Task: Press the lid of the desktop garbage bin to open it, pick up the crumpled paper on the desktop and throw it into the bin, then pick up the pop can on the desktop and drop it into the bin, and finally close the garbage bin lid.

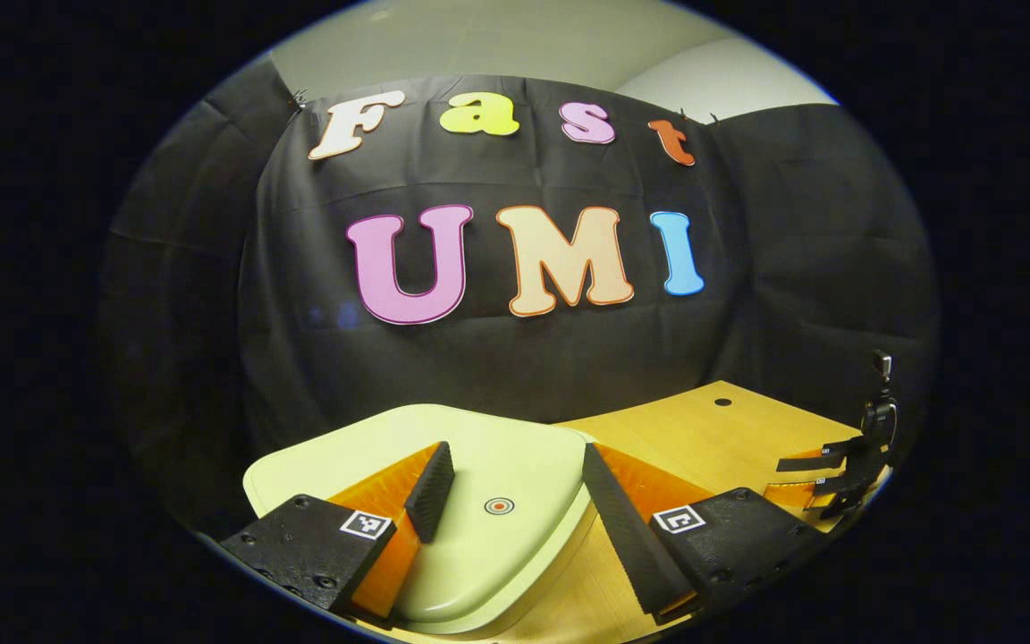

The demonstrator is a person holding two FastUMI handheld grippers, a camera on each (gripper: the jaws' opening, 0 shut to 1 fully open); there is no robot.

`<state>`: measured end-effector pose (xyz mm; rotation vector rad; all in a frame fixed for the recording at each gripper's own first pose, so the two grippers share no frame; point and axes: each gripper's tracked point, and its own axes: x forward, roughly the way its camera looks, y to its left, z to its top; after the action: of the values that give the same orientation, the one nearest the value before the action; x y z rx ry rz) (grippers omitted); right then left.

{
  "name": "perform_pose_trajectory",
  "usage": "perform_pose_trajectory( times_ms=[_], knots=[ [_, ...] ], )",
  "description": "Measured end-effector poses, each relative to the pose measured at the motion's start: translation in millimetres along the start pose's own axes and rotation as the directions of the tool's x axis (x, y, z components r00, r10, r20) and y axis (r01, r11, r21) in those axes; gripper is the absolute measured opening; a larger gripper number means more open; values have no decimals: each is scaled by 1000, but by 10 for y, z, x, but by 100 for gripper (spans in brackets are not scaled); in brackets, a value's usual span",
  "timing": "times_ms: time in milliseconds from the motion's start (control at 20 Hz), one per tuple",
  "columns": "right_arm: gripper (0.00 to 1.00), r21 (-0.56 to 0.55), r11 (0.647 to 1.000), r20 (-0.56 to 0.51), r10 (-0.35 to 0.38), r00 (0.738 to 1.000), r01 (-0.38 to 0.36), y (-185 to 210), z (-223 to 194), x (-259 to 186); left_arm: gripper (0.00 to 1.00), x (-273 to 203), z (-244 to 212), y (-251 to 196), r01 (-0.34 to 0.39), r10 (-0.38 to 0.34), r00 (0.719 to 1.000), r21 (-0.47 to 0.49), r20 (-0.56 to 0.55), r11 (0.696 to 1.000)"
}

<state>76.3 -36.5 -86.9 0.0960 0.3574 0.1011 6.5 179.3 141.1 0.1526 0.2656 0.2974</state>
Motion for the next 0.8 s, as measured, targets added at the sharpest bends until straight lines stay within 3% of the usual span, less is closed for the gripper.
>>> perform_pose_trajectory(
  times_ms=[300, 800],
  knots=[
    [99, 6, 1000, 1, 8, 1000, -8, 29, 9, -15, 90, -8, 75, 23, -12, 15, 999, -83, 30, 996],
    [98, 1, 1000, -5, -2, 1000, 2, 2, -22, -21, 89, 14, 68, 35, -38, 42, 999, -107, 28, 994]
  ],
)
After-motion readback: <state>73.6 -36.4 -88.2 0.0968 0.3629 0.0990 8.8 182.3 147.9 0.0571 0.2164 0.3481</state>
